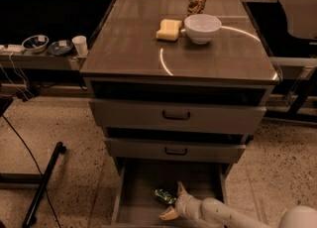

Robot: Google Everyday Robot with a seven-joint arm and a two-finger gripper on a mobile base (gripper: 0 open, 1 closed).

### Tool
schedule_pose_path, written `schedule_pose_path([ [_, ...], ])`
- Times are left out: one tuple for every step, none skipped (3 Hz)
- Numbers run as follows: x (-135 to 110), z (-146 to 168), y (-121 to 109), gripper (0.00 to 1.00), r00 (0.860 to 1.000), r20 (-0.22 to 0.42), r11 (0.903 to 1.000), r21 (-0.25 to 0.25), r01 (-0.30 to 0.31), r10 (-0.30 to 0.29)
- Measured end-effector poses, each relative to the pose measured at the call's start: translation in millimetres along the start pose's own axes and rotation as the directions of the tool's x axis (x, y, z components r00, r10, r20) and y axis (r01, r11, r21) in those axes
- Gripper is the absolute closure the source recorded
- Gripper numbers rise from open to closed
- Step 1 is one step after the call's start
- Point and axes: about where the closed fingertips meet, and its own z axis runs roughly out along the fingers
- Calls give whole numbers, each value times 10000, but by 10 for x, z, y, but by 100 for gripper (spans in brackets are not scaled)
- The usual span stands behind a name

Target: Pick green can from bottom drawer and place on counter

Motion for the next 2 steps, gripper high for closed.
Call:
schedule_pose_path([
  [126,202,21,19,9994,-346,9996,-279,-52,42],
  [218,287,5,42,9986,-79,9976,-449,-522,519],
])
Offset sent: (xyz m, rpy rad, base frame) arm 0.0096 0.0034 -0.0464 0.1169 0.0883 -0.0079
